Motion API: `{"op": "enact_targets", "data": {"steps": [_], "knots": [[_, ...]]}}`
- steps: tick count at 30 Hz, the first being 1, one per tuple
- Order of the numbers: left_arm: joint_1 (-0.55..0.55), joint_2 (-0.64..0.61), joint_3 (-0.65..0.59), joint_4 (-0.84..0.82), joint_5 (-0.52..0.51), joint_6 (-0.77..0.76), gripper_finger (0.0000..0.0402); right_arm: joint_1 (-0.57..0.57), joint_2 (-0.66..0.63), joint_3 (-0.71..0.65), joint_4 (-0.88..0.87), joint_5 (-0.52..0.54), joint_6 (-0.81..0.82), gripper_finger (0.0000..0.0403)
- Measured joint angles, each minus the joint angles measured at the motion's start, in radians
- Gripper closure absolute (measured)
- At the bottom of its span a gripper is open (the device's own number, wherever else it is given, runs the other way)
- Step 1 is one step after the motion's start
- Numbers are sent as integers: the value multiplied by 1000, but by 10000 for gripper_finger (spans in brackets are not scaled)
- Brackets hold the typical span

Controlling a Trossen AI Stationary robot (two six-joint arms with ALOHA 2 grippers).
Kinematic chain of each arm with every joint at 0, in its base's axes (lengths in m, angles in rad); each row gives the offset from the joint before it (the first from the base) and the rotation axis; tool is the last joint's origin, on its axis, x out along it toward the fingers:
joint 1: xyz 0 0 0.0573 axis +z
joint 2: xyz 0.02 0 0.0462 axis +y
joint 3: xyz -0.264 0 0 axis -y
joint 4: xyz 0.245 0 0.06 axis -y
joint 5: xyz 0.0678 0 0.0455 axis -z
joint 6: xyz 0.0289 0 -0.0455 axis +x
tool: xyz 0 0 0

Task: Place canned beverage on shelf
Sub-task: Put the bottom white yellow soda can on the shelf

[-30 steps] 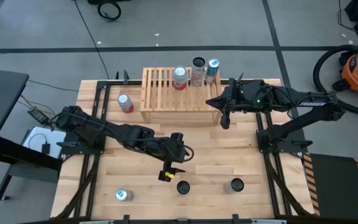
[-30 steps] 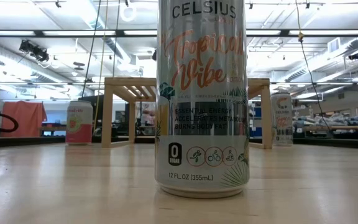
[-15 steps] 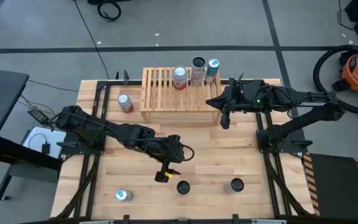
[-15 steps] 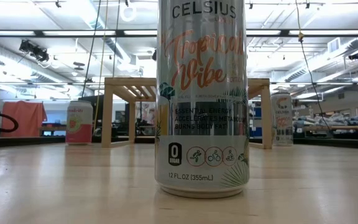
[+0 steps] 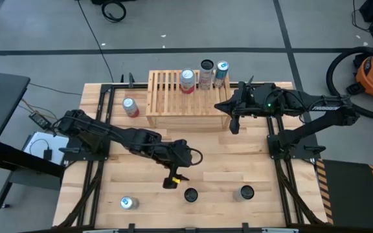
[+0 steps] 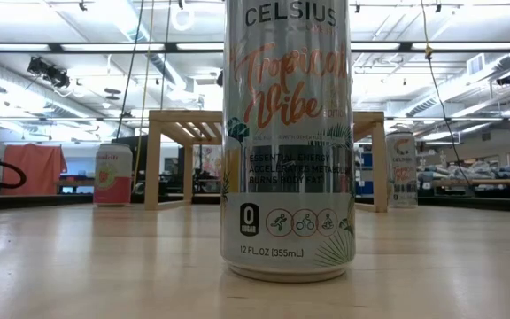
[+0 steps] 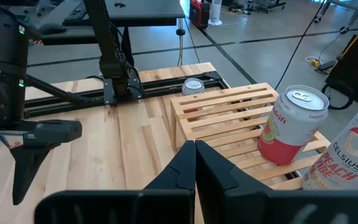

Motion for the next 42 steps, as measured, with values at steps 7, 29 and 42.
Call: {"op": "enact_targets", "data": {"steps": [7, 29, 42], "knots": [[0, 0, 0, -1, 0, -78, 87, 0, 0, 0, 0, 7, -1, 393], [18, 0, 0, 27, -1, -11, 87, 0, 0, 0, 0, 7, 0, 393], [98, 0, 0, -108, 32, -194, 87, 0, 0, 0, 0, 8, -3, 393]]}}
